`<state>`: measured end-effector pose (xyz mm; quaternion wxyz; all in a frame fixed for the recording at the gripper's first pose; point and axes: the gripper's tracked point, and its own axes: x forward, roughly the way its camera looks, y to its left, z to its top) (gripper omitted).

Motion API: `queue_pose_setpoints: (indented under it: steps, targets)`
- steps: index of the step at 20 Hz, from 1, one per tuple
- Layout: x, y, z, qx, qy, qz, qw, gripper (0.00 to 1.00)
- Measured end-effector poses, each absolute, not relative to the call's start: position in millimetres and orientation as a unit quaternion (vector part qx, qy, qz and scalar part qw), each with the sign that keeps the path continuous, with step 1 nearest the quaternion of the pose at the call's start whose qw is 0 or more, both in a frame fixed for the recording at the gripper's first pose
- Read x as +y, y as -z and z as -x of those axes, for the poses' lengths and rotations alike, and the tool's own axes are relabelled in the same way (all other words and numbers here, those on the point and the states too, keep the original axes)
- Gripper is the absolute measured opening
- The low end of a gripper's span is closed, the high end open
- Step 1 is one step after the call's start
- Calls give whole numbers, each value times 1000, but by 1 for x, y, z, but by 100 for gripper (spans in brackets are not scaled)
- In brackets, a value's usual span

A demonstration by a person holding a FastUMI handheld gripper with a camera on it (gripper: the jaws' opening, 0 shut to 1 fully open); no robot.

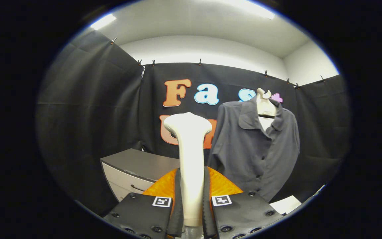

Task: Iron the clothes twice with a garment steamer, once on the left side and once on the right side.

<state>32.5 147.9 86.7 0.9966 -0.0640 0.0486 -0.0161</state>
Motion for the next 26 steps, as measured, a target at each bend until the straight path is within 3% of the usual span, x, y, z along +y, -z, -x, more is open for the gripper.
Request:
queue_pose_setpoints:
  steps: [8,19,26]
  targets:
    - [59,-79,18,35,50,83,995,31]
    - [-25,-37,-42,31,91,70,993,30]
    - [-42,-10,-93,36,81,73,993,30]
